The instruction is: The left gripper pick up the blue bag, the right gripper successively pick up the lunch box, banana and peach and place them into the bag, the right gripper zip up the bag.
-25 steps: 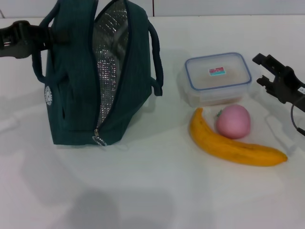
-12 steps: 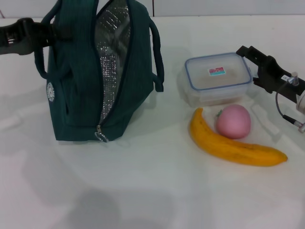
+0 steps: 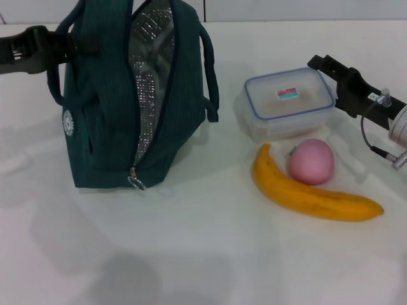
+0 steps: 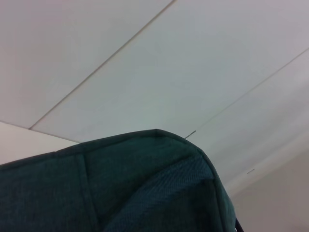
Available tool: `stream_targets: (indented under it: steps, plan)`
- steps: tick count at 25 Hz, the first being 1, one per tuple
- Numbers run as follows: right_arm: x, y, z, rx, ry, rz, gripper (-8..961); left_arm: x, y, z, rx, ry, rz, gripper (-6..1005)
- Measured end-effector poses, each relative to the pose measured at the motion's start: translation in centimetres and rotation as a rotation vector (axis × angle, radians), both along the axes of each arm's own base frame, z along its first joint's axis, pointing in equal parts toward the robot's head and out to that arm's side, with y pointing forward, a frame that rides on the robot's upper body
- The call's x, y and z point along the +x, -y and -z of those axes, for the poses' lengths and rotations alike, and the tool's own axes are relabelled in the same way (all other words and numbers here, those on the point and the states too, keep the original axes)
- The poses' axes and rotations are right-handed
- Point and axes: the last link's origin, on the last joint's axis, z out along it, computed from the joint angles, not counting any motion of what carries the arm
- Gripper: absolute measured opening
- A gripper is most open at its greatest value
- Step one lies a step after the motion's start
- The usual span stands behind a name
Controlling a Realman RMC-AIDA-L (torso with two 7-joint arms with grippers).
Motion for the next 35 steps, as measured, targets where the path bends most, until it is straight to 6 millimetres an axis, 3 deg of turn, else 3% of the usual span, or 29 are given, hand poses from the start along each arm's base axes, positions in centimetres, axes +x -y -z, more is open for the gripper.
stream_targets:
  steps: [10,15,17,24,35]
  plan:
    - [-0.2,0.5,-0.1,-0.001,-0.001,-0.046,834,-0.5,0.5,0.0,-0.003,0.007,-0.006,44]
    - [-0.3,0.5,-0.2,-0.001,0.001,-0.059,616,-0.3,0.8,0.0,-0.005,0.02,0.009,44]
    - [-0.3,0.5,-0.2,-0.001,0.001,-0.059,412,-0.3,0.9,0.1,-0.007,0.019,0.012,44]
    - [-0.3,0.6,-0.2,-0.002,0.005,-0.063,189,-0.4,1.1,0.1,-0.013,0.019,0.018,44]
    - [-0.6,1.0,-0.6,0.028,-0.002,-0.118,128,-0.3,1.4,0.3,-0.028,0.025,0.027,44]
